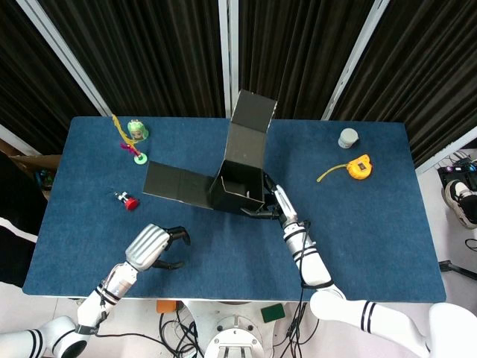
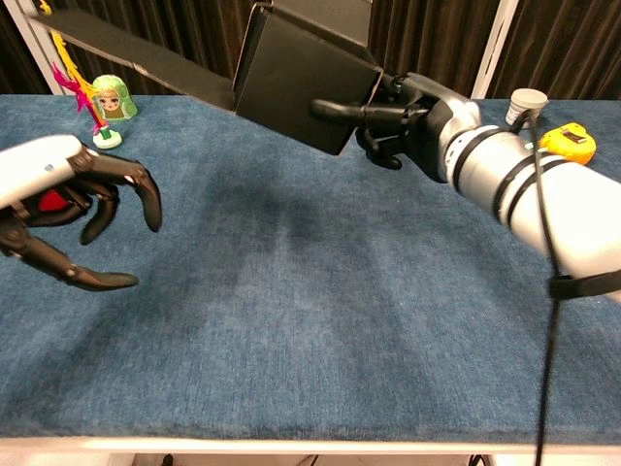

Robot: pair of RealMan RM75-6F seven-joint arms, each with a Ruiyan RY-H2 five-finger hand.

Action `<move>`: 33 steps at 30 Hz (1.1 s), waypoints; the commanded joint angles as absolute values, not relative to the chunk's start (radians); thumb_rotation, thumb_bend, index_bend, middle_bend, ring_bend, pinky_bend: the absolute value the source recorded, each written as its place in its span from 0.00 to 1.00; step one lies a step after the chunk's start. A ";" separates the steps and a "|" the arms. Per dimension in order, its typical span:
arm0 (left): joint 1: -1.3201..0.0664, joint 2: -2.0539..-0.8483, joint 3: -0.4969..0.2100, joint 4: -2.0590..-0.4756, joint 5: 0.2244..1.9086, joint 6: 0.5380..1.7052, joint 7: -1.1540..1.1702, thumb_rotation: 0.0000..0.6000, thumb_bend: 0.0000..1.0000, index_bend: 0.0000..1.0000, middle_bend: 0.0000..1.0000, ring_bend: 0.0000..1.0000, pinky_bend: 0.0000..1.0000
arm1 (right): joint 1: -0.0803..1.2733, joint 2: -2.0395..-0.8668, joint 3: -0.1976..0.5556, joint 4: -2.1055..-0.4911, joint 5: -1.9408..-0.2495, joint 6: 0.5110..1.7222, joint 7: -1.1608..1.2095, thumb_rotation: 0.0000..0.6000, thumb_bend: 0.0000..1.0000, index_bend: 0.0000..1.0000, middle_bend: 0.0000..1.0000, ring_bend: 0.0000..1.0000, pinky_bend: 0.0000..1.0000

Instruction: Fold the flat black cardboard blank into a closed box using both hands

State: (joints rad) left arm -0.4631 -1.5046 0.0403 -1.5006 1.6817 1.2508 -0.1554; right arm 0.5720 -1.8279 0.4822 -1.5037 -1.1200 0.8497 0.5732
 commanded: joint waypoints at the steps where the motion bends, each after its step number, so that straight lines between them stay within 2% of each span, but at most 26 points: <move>1: -0.489 -1.552 0.002 -1.427 1.675 1.242 -0.094 1.00 0.16 0.32 0.32 0.67 0.99 | 0.535 -1.760 0.463 -1.569 -1.141 0.817 0.632 1.00 0.46 0.40 0.46 0.80 1.00; 5: -0.503 -1.575 -0.052 -1.364 1.706 1.324 -0.064 1.00 0.20 0.26 0.27 0.67 0.99 | 0.510 -1.718 0.420 -1.598 -1.176 0.818 0.665 1.00 0.46 0.39 0.46 0.80 1.00; 12: -0.535 -1.558 -0.089 -1.336 1.797 1.437 -0.029 1.00 0.30 0.26 0.26 0.67 0.99 | 0.501 -1.705 0.347 -1.589 -1.240 0.833 0.676 1.00 0.46 0.38 0.45 0.80 1.00; 21: -0.597 -1.584 -0.106 -1.338 1.831 1.434 -0.026 1.00 0.29 0.27 0.27 0.67 0.99 | 0.516 -1.732 0.288 -1.557 -1.280 0.849 0.665 1.00 0.46 0.38 0.45 0.80 1.00; 33: -0.656 -1.630 -0.050 -1.246 1.899 1.408 -0.006 1.00 0.26 0.27 0.27 0.67 0.99 | 0.560 -1.776 0.257 -1.481 -1.290 0.870 0.557 1.00 0.46 0.37 0.44 0.80 1.00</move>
State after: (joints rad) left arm -0.6487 -1.6225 -0.0580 -1.2588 1.8916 1.4119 -0.0092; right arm 0.5533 -1.7699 0.2617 -1.4909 -1.2905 0.8674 0.5690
